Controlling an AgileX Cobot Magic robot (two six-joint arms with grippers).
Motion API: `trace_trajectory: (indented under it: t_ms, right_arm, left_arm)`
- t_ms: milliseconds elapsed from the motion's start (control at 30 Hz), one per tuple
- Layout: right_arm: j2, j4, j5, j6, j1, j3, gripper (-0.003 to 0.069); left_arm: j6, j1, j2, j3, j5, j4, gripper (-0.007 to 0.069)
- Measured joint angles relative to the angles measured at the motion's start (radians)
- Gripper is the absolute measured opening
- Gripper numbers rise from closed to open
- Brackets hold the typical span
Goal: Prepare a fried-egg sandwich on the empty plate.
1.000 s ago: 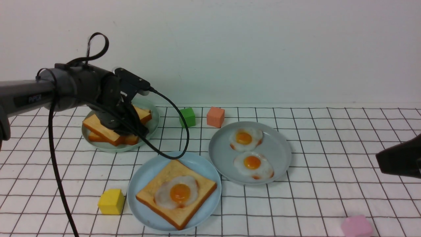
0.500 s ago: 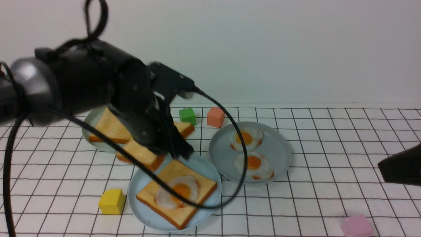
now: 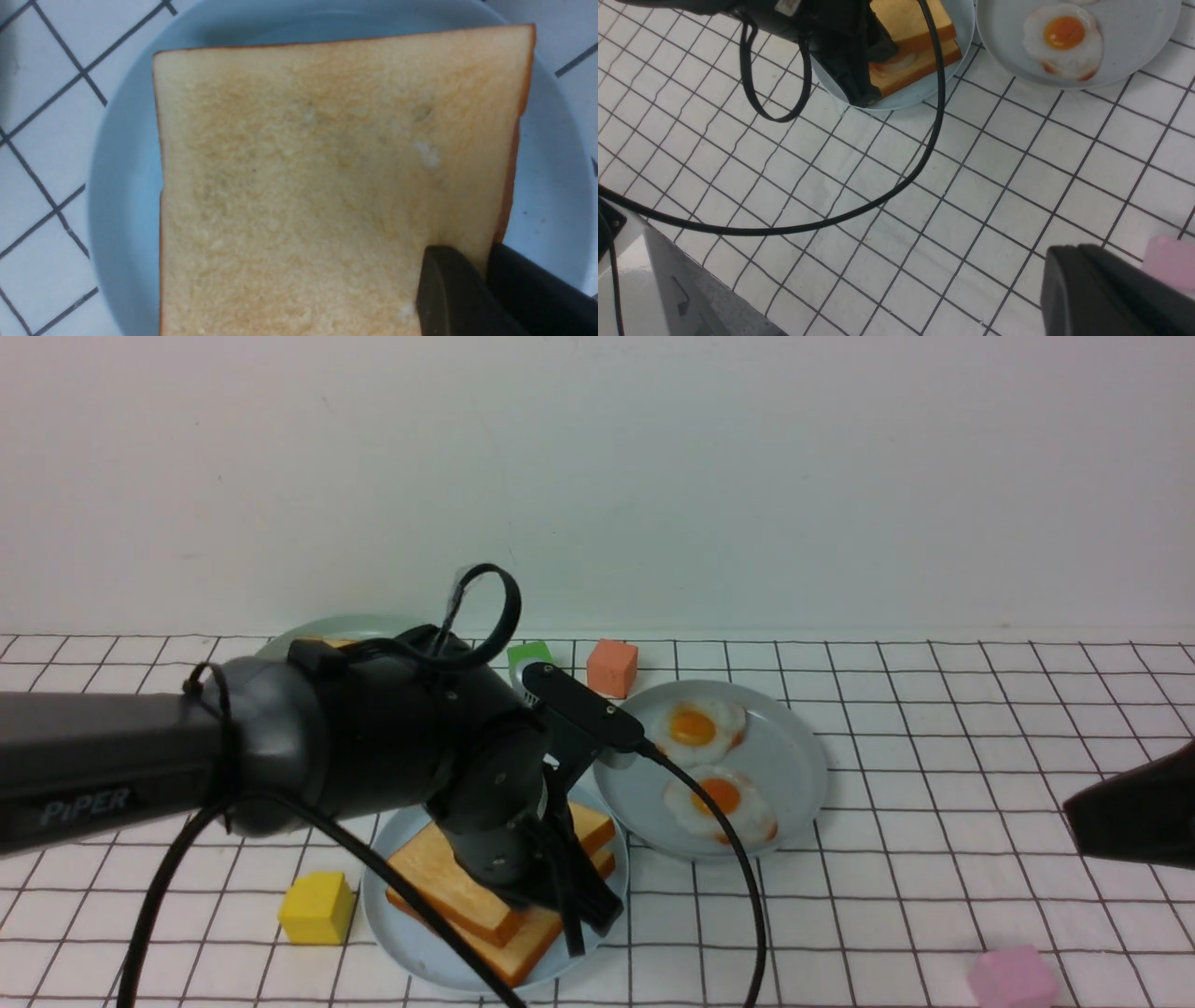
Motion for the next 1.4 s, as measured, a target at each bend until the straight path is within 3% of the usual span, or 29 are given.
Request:
trace_trajectory:
  t_ms: [200, 300, 333, 500, 633, 700, 800, 867, 900, 967, 1033, 1233, 1400]
  right_arm:
    - [0.000, 0.002, 0.005, 0.000, 0.000, 0.000, 0.0038]
    - [0.000, 0.002, 0.009, 0.000, 0.000, 0.000, 0.0041]
    - [0.000, 0.002, 0.010, 0.000, 0.000, 0.000, 0.0043]
    - [0.000, 0.002, 0.016, 0.000, 0.000, 0.000, 0.0048]
    - [-0.010, 0.002, 0.020, -0.001, 0.000, 0.000, 0.0049]
    - [-0.026, 0.002, 0.020, -0.001, 0.000, -0.001, 0.0050]
    - [-0.066, -0.004, 0.023, -0.001, 0.000, -0.006, 0.0053]
    - [-0.103, -0.024, 0.033, 0.009, 0.000, -0.009, 0.0053]
    - [-0.107, -0.028, 0.035, 0.014, 0.000, -0.011, 0.0053]
    - [-0.168, -0.081, 0.066, 0.059, 0.000, -0.013, 0.0053]
    - [-0.215, -0.126, 0.079, 0.092, 0.000, -0.012, 0.0055]
    - [-0.451, -0.285, 0.082, 0.251, 0.000, 0.089, 0.0055]
    - [-0.614, -0.341, 0.087, 0.359, 0.000, 0.211, 0.0055]
  left_arm:
    - [-0.001, 0.000, -0.001, 0.000, -0.001, -0.005, 0.0074]
    - [-0.001, 0.000, -0.001, 0.000, 0.000, -0.006, 0.0150]
    - [-0.002, 0.000, -0.001, 0.000, 0.002, -0.010, 0.0221]
    - [-0.006, 0.000, -0.001, -0.033, 0.045, -0.052, 0.0399]
    - [0.000, 0.000, -0.016, -0.097, 0.155, -0.151, 0.0461]
    - [0.019, 0.000, -0.064, -0.118, 0.189, -0.210, 0.0442]
    - [0.049, 0.000, -0.200, -0.121, 0.190, -0.289, 0.0343]
    - [0.068, 0.000, -0.319, -0.103, 0.164, -0.329, 0.0227]
    - [0.070, 0.000, -0.333, -0.096, 0.160, -0.333, 0.0214]
    - [0.101, 0.000, -0.531, -0.024, 0.092, -0.377, 0.0063]
    - [0.129, 0.000, -0.642, 0.051, 0.039, -0.394, -0.0006]
    - [0.174, 0.000, -1.110, 0.453, -0.180, -0.454, -0.0013]
    - [0.174, 0.000, -1.395, 0.763, -0.431, -0.479, -0.0013]
